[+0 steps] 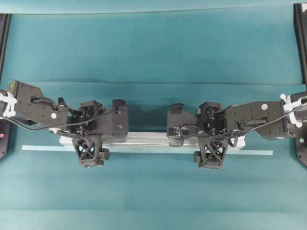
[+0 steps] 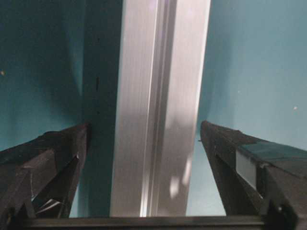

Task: Lift the metal rail with both hands.
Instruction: 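Close both grippers on the silver rail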

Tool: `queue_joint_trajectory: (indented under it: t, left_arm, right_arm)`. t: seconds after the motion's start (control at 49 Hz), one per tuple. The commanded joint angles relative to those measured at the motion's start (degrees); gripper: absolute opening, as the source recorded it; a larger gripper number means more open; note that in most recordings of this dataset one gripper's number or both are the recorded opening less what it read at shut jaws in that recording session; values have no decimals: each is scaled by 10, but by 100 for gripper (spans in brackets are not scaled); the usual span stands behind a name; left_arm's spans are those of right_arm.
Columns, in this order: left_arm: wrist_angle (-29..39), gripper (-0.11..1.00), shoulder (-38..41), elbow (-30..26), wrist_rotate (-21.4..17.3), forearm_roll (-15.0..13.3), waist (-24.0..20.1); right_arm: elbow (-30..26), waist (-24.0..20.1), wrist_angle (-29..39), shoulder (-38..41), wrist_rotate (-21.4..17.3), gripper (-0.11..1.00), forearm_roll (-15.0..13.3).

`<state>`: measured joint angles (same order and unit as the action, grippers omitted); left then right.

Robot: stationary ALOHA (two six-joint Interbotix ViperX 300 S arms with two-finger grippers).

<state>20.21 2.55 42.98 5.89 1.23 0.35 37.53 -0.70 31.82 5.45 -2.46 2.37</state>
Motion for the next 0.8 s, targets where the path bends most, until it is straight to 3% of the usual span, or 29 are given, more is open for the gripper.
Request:
queue_joint_trajectory:
  t: [0.0, 0.184, 0.266, 0.388, 0.776]
  left_arm:
    - [-1, 97, -3, -1, 0, 3, -1]
    - [1, 87, -3, -5, 1, 3, 0]
    - [1, 71, -4, -5, -1, 3, 4]
    - [1, 37, -4, -5, 3, 3, 5]
    - [2, 37, -5, -7, 2, 3, 5]
  right_arm:
    - [-2, -2, -4, 4, -2, 95, 1]
    - [-4, -3, -1, 5, -3, 86, 1]
    - [-5, -3, 1, 5, -3, 69, 1]
    - [-4, -3, 4, 5, -4, 38, 2]
    - [-5, -4, 6, 5, -3, 39, 11]
